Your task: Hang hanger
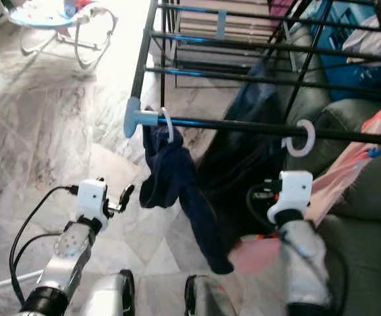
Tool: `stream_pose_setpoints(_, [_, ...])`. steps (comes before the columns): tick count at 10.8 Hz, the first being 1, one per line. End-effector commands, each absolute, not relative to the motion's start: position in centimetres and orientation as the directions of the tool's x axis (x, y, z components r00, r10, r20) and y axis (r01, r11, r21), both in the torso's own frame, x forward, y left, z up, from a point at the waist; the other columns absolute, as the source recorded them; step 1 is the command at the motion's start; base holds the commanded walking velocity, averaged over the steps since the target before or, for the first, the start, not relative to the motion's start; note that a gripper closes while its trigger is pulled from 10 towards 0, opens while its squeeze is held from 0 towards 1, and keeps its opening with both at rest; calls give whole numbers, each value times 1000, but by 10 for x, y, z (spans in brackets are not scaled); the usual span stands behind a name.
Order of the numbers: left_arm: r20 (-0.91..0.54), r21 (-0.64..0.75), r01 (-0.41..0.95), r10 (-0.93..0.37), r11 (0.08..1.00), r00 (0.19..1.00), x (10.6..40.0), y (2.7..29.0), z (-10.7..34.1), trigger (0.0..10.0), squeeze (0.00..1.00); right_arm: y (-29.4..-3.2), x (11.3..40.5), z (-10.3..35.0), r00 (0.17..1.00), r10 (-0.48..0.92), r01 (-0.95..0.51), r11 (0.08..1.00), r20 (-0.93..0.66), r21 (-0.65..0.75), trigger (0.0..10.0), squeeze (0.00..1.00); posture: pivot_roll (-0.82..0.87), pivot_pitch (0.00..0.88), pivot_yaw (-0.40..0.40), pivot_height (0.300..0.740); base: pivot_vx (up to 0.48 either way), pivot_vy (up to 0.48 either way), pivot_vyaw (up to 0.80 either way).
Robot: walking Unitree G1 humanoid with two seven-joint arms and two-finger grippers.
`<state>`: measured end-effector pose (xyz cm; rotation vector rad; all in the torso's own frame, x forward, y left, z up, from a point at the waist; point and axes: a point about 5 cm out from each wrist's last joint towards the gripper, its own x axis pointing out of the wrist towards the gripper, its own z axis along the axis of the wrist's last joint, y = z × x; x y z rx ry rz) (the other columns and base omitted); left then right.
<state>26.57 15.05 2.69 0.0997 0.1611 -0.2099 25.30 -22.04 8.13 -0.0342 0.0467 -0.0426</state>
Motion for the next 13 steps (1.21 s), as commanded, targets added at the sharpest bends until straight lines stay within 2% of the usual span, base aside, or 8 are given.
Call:
stream_pose_setpoints(1, [-202, 81, 216, -197, 973, 959, 261, 151, 21, 10000, 0, -224, 248, 87, 991, -130, 130, 989, -1, -73, 0, 0, -18, 127, -74, 740, 0, 0, 0])
stream_pose_setpoints(3, [-188, 68, 201, -185, 977, 965, 258, 150, 21, 10000, 0, -224, 243, 55, 979, -160, 151, 985, -125, -78, 0, 0, -3, 113, -88, 740, 0, 0, 0])
stream_pose_setpoints(5, [-178, 63, 199, -185, 978, 967, 255, 148, 20, 10000, 0, -233, 243, 41, 958, -218, 202, 974, -188, -100, 4510, 0, 20, 97, -102, 740, 0, 0, 0])
stream_pose_setpoints(6, [-179, 63, 197, -183, 978, 967, 254, 149, 20, 10000, 0, -235, 239, 36, 950, -232, 211, 970, -210, -119, 4471, 0, 24, 92, -103, 740, 0, 0, 0])
stream_pose_setpoints(7, [-181, 63, 195, -181, 979, 967, 254, 149, 20, 10000, 0, -235, 234, 28, 938, -237, 212, 969, -253, -123, 10000, 0, 24, 92, -103, 740, -259, 0, 0])
stream_pose_setpoints(8, [-185, 66, 207, -192, 976, 964, 255, 149, 20, 10000, 0, -232, 232, 19, 930, -219, 197, 975, -296, -104, 10000, 0, 15, 83, -95, 740, -379, 0, 0])
stream_pose_setpoints(13, [-156, 107, 214, -196, 971, 968, 262, 152, 30, 10000, 0, -229, 257, 32, 948, -215, 218, 976, -235, -16, 10000, 0, 15, 135, -77, 740, -370, 0, 0])
